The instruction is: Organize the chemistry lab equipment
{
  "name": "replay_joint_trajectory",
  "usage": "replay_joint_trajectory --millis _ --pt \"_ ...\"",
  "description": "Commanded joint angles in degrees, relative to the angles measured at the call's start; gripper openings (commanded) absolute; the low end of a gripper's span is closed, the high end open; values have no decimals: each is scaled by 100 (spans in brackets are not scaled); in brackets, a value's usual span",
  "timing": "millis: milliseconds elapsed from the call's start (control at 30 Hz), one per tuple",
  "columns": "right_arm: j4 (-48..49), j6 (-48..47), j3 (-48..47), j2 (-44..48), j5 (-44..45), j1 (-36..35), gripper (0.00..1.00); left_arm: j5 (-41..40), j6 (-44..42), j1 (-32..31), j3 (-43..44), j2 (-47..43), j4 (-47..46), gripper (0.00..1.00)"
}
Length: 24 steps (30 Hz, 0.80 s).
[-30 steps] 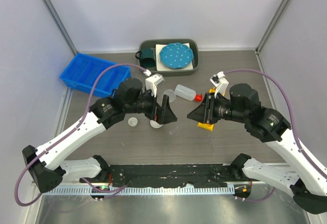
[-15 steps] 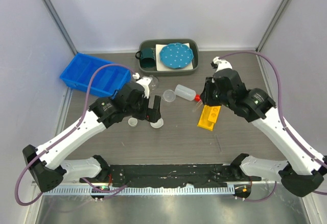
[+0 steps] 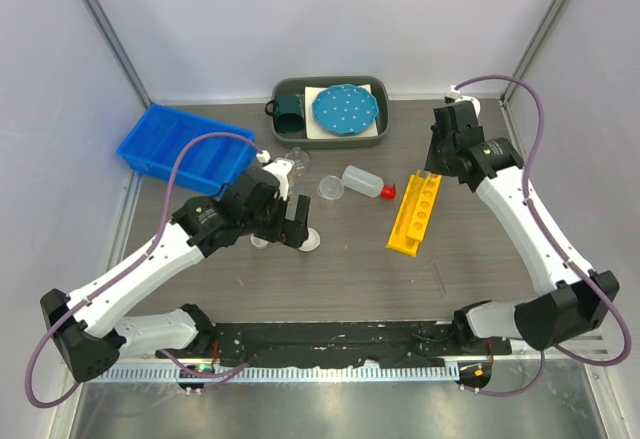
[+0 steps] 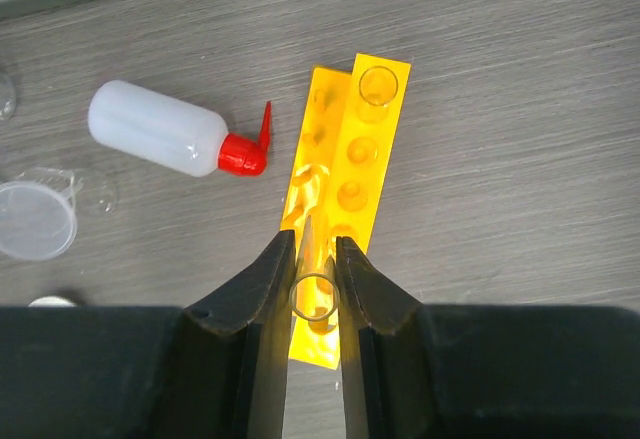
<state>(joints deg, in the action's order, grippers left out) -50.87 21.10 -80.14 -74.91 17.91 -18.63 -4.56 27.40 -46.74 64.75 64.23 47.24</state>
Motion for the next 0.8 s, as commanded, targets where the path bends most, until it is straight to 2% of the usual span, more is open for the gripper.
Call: replay_joint_trajectory --millis 0,367,767 --pt "490 -115 -283 -269 248 79 15 -133 -208 16 -6 -42 -22 100" --pt "666 -273 -432 -700 863 211 15 -283 -525 25 3 125 57 100" --pt "833 -273 -126 -718 890 281 15 -212 -551 16 2 222 -22 100"
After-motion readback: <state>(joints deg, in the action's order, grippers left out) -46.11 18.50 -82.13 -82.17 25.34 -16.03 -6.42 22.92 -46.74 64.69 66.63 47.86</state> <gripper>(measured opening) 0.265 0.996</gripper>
